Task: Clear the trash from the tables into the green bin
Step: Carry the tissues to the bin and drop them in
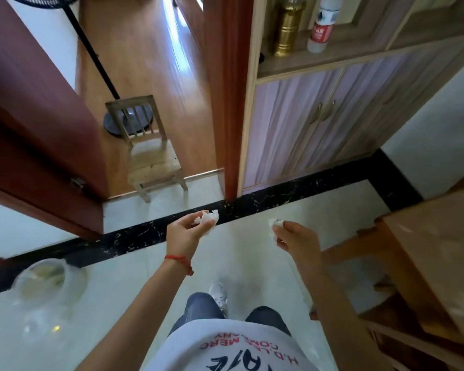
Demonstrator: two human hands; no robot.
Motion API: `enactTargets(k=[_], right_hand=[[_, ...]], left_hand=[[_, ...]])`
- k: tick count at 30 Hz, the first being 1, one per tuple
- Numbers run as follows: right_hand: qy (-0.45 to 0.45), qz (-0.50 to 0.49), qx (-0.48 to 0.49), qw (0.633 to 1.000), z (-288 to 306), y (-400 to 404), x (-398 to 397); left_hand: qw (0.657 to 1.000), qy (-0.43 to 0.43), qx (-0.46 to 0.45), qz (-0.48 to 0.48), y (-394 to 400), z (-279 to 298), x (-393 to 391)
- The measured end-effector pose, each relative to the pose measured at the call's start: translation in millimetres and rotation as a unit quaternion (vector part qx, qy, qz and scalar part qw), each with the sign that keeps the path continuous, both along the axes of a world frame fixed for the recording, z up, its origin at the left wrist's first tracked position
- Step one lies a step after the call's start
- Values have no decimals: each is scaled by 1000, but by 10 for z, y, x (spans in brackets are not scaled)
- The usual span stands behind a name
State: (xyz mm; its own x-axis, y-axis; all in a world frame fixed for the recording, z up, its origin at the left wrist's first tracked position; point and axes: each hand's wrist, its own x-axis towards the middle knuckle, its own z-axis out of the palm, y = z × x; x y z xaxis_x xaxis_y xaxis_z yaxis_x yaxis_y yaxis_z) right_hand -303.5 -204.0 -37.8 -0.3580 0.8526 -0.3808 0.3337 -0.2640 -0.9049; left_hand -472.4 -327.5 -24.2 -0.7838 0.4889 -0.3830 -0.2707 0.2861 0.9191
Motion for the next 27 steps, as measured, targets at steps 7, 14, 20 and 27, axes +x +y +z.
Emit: enactTargets(k=[7, 14, 20, 27], right_hand=[[-13, -13, -2, 1000, -75, 662, -411], [25, -73, -24, 997, -75, 1472, -609], [47, -114, -33, 992, 74, 2123, -576], [57, -218, -32, 974, 150, 2650, -307]], left_hand=[[998, -7, -10, -55, 842, 8, -546], [995, -3, -11, -96, 1790, -29, -764], [987, 21, -14, -156, 2674, 27, -790], [965, 54, -17, -257, 3562, 135, -589]])
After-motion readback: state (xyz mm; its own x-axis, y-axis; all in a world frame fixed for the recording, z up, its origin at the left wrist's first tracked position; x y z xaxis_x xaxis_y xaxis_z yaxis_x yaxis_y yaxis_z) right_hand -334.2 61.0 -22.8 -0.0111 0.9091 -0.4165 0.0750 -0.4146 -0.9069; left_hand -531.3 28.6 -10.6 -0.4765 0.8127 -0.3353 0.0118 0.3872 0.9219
